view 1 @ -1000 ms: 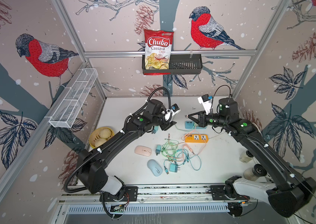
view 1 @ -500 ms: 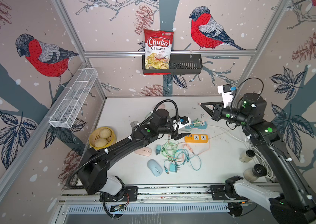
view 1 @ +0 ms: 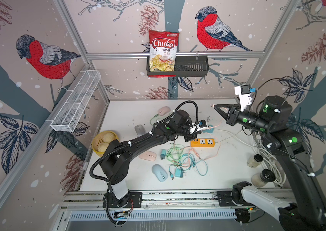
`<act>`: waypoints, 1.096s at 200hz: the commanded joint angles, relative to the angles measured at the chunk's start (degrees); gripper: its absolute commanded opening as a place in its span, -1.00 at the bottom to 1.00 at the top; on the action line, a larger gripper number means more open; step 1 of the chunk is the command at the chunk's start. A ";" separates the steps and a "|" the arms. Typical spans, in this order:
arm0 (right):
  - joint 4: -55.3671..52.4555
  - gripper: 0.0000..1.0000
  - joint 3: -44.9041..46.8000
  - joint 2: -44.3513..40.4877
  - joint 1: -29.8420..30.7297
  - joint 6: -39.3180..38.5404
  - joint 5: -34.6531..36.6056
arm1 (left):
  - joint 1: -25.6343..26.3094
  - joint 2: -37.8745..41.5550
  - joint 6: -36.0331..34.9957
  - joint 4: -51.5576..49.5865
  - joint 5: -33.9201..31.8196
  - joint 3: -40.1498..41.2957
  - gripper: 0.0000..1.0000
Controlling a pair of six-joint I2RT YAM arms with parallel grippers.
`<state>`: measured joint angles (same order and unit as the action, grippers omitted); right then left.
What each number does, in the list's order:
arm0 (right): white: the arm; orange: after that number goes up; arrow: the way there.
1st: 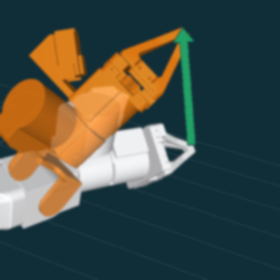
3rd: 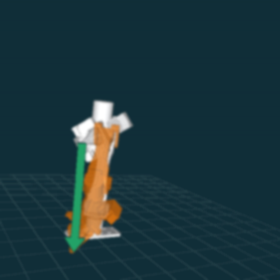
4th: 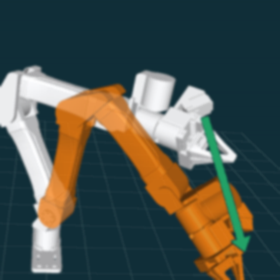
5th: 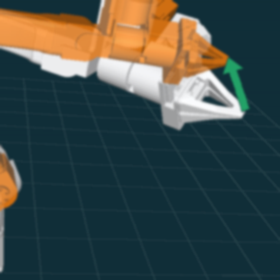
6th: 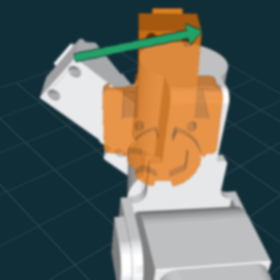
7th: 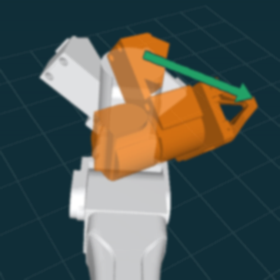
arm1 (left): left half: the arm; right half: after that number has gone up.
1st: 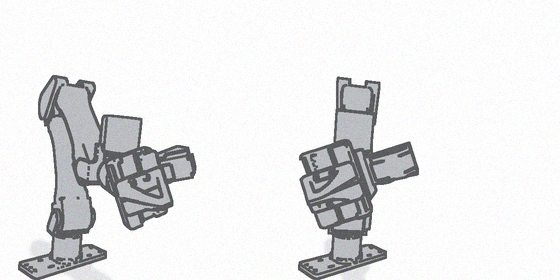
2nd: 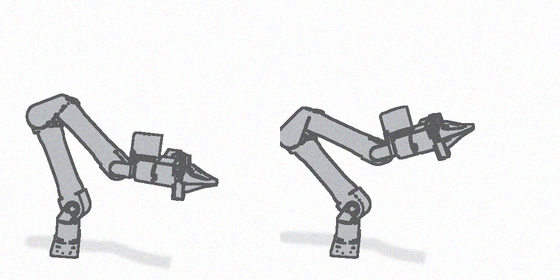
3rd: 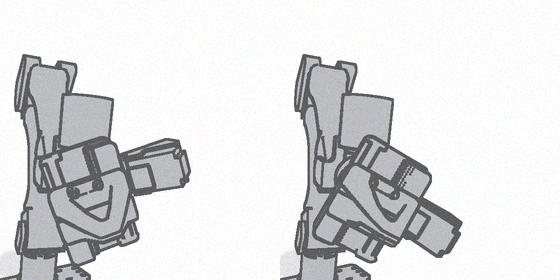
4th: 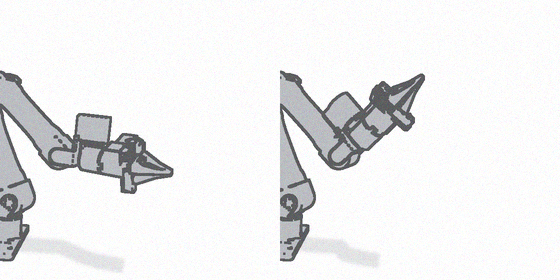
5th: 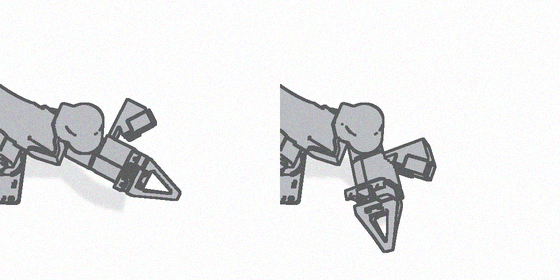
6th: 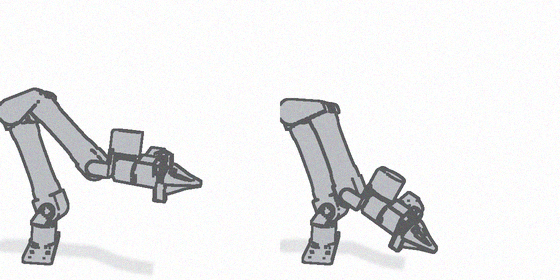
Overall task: Unplug the wireless mouse
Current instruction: Place the power cord at the center of the board.
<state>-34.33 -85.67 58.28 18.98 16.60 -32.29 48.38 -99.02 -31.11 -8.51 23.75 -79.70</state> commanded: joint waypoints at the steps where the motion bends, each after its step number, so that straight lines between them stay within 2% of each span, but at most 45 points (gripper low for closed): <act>1: -1.30 -1.00 0.29 -0.76 -0.26 -1.61 4.42 | -0.12 2.93 -1.35 -4.94 -7.21 -1.07 -1.00; 20: -0.91 -1.00 2.85 -0.95 -0.25 -1.44 6.56 | -1.88 7.62 -3.41 -7.48 -12.64 -2.94 -1.00; 43: 2.65 -0.98 8.00 -1.20 -0.14 0.72 3.22 | -5.39 12.82 -1.25 -9.65 -12.14 -8.18 -1.00; 57: 5.50 -0.98 10.24 -1.89 -0.02 2.56 1.99 | -6.22 15.56 -0.62 -9.69 -9.37 -9.78 -1.00; 73: 6.81 -0.99 10.42 -2.32 0.09 3.42 1.13 | -6.63 17.58 -0.59 -9.97 -2.15 -9.49 -1.00; 84: 6.72 -0.99 9.73 -2.24 0.09 3.56 0.41 | -6.63 19.07 -0.61 -7.62 2.52 -5.96 -0.11; 92: 6.72 -1.00 9.28 -2.25 0.09 3.64 -0.43 | -6.63 20.69 -0.41 -2.91 4.88 -1.23 0.85; 95: 6.66 -0.99 9.10 -2.22 0.13 3.74 -0.70 | -6.57 21.31 -0.19 -0.84 5.48 0.51 0.94; 116: 6.90 -0.99 7.40 -2.63 0.00 5.08 -3.99 | -6.79 23.06 2.65 12.63 8.06 11.84 0.94; 145: 8.45 -0.99 4.24 -3.57 -0.07 8.42 -8.61 | -6.72 21.39 12.61 34.19 15.09 21.35 0.93; 157: 8.97 -0.99 2.89 -3.59 -0.06 9.82 -9.96 | -6.64 20.03 16.32 41.60 16.90 22.22 0.91; 183: 10.53 -1.00 1.54 -3.81 -0.09 12.26 -12.15 | -6.33 17.20 19.87 47.23 18.76 22.89 0.89; 219: 12.13 -1.00 1.14 -3.83 -0.08 14.11 -13.35 | -5.02 14.03 21.85 48.76 21.45 22.84 0.86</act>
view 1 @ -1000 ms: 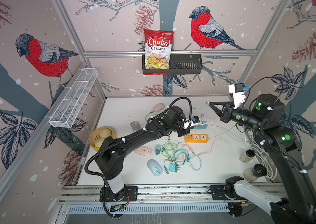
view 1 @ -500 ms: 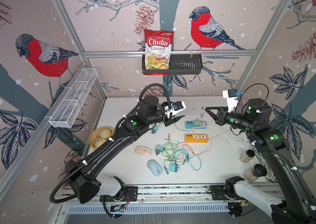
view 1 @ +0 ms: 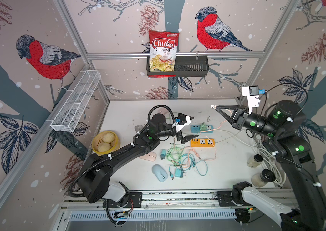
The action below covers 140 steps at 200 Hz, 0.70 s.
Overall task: Unplug the wireless mouse
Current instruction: Place the power cord at the center of the board.
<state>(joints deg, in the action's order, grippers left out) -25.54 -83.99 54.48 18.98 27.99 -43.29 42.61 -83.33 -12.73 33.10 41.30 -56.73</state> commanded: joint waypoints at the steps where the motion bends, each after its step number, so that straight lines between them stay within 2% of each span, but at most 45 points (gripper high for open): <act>1: 3.41 -1.00 -0.51 -0.10 -0.04 2.79 -2.39 | 0.82 -1.75 3.48 7.15 3.89 -0.14 0.86; 42: 4.09 -1.00 -1.78 -0.18 -0.08 3.91 -2.96 | 3.63 -5.44 5.16 8.89 4.35 0.23 0.78; 83: 3.50 -1.00 -1.75 -0.39 -0.13 3.66 -2.65 | 5.05 -10.06 13.12 17.74 4.24 0.45 0.73; 108: 3.04 -1.00 -1.88 -0.60 -0.17 3.31 -2.38 | 5.11 -12.53 16.83 22.19 6.50 -0.14 0.41; 127: 2.44 -1.00 -1.88 -0.80 -0.19 2.83 -2.02 | 5.10 -13.00 17.78 23.01 7.67 -2.17 -0.03; 140: 1.93 -1.00 -1.87 -0.83 -0.25 2.52 -1.82 | 5.03 -12.91 17.60 22.09 7.92 -2.59 -0.24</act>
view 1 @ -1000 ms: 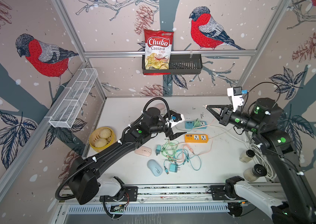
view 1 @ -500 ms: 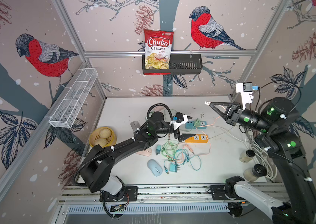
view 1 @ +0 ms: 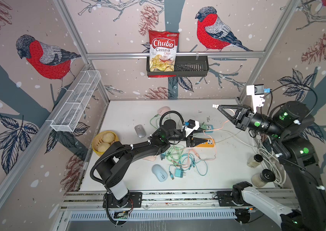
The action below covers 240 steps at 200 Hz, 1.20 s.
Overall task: Unplug the wireless mouse
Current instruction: Place the power cord at the center of the board.
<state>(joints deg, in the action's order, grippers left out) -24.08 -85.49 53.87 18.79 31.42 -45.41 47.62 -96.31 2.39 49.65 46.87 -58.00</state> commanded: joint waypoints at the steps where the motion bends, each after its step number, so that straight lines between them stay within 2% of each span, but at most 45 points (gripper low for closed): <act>1: 0.45 -1.00 -0.37 -0.19 -0.02 -0.92 0.31 | 0.02 0.11 2.46 5.50 2.35 -1.33 -0.26; 16: 0.39 -1.00 -0.36 -0.29 -0.06 -1.01 0.27 | -0.02 0.38 2.06 4.52 2.27 -1.51 -0.30; 22: 0.35 -1.00 -0.37 -0.28 -0.07 -1.09 0.31 | -0.05 0.42 1.86 4.26 2.35 -1.57 -0.38; 29: 0.30 -1.00 -0.42 -0.27 -0.13 -1.18 0.27 | -0.07 0.40 1.62 3.95 2.63 -1.70 -0.61; 36: 0.13 -1.00 -0.46 -0.29 -0.14 -1.32 0.34 | -0.04 0.41 1.37 3.23 2.80 -1.94 -1.00; 65: -1.48 -1.00 -1.37 -0.25 -0.27 -2.67 1.48 | -0.13 1.86 -2.50 -3.96 1.49 -2.62 -1.00; 81: -4.31 -1.00 -2.04 -0.48 -0.42 -5.05 5.15 | -0.67 4.51 -9.08 -16.62 -2.76 -4.35 -1.00; 90: -6.35 -0.92 -1.93 -0.88 -0.42 -7.02 8.63 | -1.11 6.38 -13.99 -26.60 -6.36 -6.36 -1.00; 101: -9.02 -0.67 -0.96 -1.35 -0.41 -9.53 14.57 | -2.46 8.88 -18.90 -37.92 -11.06 -9.62 -1.00; 112: -11.28 -0.07 1.26 -1.81 -0.32 -11.64 20.59 | -4.37 11.44 -22.09 -47.13 -14.40 -13.63 -1.00; 124: -12.21 0.31 4.37 -2.30 -0.33 -13.39 24.18 | -6.27 13.70 -24.24 -56.14 -17.88 -20.05 -1.00; 140: -11.45 0.58 8.03 -3.51 -0.23 -14.15 27.17 | -6.91 14.42 -24.95 -67.42 -28.20 -32.04 -1.00; 151: -10.62 0.61 9.23 -4.02 -0.19 -14.77 27.56 | -6.89 13.61 -23.92 -73.45 -37.96 -40.99 -1.00; 164: -10.30 0.61 8.94 -3.65 -0.15 -15.23 27.26 | -6.92 12.41 -21.84 -77.56 -52.73 -49.83 -1.00; 182: -10.16 0.61 7.85 -2.41 -0.15 -15.67 26.20 | -6.98 11.25 -24.16 -78.47 -71.58 -56.82 -1.00; 212: -9.14 0.61 7.62 -1.40 -0.07 -15.28 24.44 | -7.29 11.48 -36.58 -70.38 -91.56 -58.95 -1.00; 226: -8.27 0.61 8.12 -1.27 -0.04 -14.62 23.58 | -7.86 12.21 -44.76 -60.38 -99.32 -57.03 -1.00; 240: -7.24 0.60 8.74 -1.06 0.07 -13.80 22.54 | -8.79 12.81 -55.32 -46.78 -103.55 -53.56 -1.00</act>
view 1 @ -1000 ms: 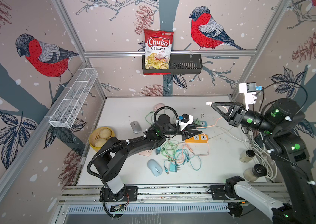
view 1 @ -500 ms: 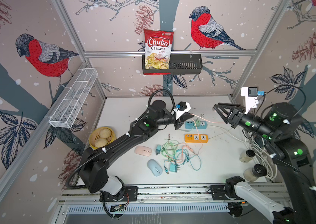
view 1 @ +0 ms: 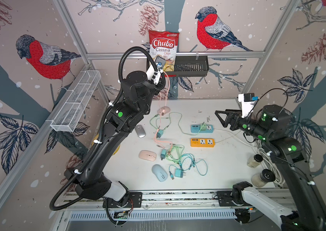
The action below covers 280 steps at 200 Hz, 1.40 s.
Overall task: Unplug the wireless mouse
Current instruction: Place the power cord at the center of the board.
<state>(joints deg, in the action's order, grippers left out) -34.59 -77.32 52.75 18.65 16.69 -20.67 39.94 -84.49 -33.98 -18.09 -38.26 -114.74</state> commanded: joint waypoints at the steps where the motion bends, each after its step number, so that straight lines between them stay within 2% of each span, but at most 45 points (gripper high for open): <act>1: 3.33 0.60 0.58 0.11 0.22 1.00 -2.28 | -1.19 0.99 -19.73 21.81 -18.60 3.41 -1.00; 17: 4.31 0.60 0.85 0.50 0.57 1.90 -3.27 | -3.05 -0.04 -28.56 32.85 -20.41 4.72 -1.00; 36: 5.04 0.59 0.69 1.45 1.02 2.46 -3.69 | -5.86 -1.65 -29.57 35.55 -19.35 2.87 -1.00; 62: 5.47 0.56 -0.73 3.16 2.29 2.99 -3.49 | -10.35 -2.34 -27.04 38.96 -18.65 2.40 -1.00; 87: 4.42 0.56 -3.04 5.15 3.52 2.37 -3.22 | -13.54 -2.86 -19.91 32.48 -16.31 1.18 -1.00; 121: 4.03 0.55 -3.83 6.94 4.71 1.77 -2.48 | -17.29 -2.92 -13.49 28.72 -13.50 4.79 -1.00; 179: 5.83 0.55 -0.50 7.46 6.06 1.45 -1.40 | -18.59 -1.32 -2.89 23.94 -9.20 15.84 -1.00; 212: 5.59 0.55 -0.03 7.90 6.15 0.42 -0.96 | -19.25 0.37 -2.09 27.73 -10.49 26.35 -1.00; 240: 5.04 0.56 0.57 7.95 6.20 -0.72 0.01 | -21.73 4.25 4.52 26.83 -9.21 35.20 -1.00; 280: 5.99 0.56 1.83 8.26 6.15 -1.13 -0.42 | -26.32 7.87 10.32 25.15 -6.42 44.94 -1.00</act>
<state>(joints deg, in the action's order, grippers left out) -30.28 -76.05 60.93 24.75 16.56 -21.28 15.53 -78.04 -29.28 6.50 -46.83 -73.38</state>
